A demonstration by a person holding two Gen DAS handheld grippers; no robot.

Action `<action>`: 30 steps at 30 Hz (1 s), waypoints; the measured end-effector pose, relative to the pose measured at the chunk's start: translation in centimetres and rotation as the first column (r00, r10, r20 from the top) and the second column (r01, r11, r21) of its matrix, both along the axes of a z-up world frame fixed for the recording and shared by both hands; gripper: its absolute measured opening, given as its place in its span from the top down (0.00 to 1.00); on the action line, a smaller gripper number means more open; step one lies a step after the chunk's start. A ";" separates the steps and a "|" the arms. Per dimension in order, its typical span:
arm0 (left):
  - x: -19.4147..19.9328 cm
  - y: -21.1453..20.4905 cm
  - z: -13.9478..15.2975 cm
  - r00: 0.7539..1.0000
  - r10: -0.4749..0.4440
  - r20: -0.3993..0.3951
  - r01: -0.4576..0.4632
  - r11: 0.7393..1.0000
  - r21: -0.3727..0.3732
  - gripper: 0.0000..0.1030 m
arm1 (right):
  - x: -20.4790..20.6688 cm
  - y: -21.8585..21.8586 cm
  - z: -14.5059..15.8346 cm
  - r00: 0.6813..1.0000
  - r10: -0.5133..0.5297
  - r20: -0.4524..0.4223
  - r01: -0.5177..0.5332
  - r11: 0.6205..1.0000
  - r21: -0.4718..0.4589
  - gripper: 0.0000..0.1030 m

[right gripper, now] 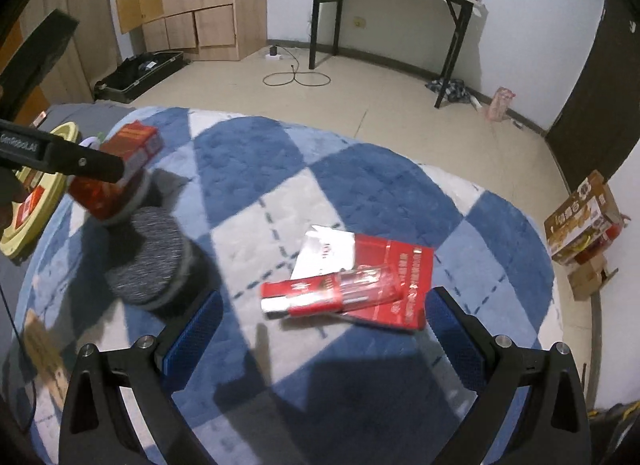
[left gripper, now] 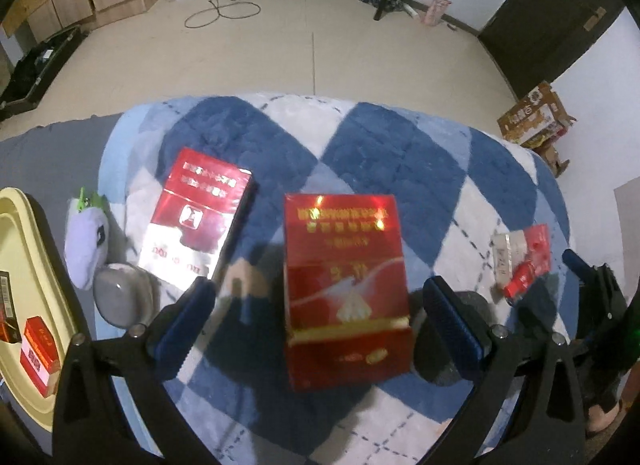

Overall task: Organize rigid objects
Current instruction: 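Grasp the red-gold pack with the left gripper while the right grasps the red lighter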

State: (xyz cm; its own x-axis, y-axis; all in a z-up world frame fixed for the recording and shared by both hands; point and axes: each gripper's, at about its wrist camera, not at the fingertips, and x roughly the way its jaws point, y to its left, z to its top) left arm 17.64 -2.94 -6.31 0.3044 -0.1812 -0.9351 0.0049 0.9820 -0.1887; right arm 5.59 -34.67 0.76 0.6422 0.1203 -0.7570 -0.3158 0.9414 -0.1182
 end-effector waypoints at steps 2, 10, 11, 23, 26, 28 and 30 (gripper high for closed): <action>0.3 0.0 -0.5 1.000 -0.006 -0.011 0.006 1.000 0.005 0.00 | 1.0 -0.4 -0.9 1.000 -0.001 0.001 0.001 1.000 0.002 0.00; 0.7 -0.2 -1.0 0.999 -0.031 -0.007 0.031 0.999 0.010 0.13 | 3.0 -0.3 -3.4 1.000 0.008 -0.015 -0.008 1.000 0.010 0.00; 0.8 -0.2 -1.0 0.999 -0.034 -0.012 0.034 0.999 0.009 0.17 | 3.2 -0.1 -3.7 1.000 0.011 -0.008 -0.011 1.000 -0.008 0.00; 0.3 -0.4 0.9 0.995 -0.085 0.053 0.088 0.995 -0.050 0.37 | 3.3 0.5 -4.0 0.999 0.019 0.046 -0.016 0.998 -0.060 0.20; 0.2 0.5 2.5 0.994 -0.075 0.081 0.081 0.994 -0.075 0.37 | 2.8 0.5 -4.1 0.998 0.025 0.061 -0.021 0.998 -0.066 0.20; 0.0 1.1 3.7 0.993 -0.068 0.100 0.077 0.993 -0.089 0.37 | 2.6 0.3 -3.8 0.998 0.018 0.067 -0.015 0.999 -0.049 0.20; -0.2 1.9 4.7 0.991 -0.059 0.116 0.071 0.992 -0.103 0.37 | 2.4 -0.1 -3.2 0.997 0.005 0.075 -0.003 1.000 -0.029 0.20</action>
State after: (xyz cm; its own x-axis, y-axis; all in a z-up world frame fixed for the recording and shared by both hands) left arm 17.43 -1.08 -1.57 0.3914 -0.3012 -0.8696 0.0949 0.9531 -0.2874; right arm 8.00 -34.72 -2.41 0.6972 0.1013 -0.7097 -0.3084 0.9361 -0.1693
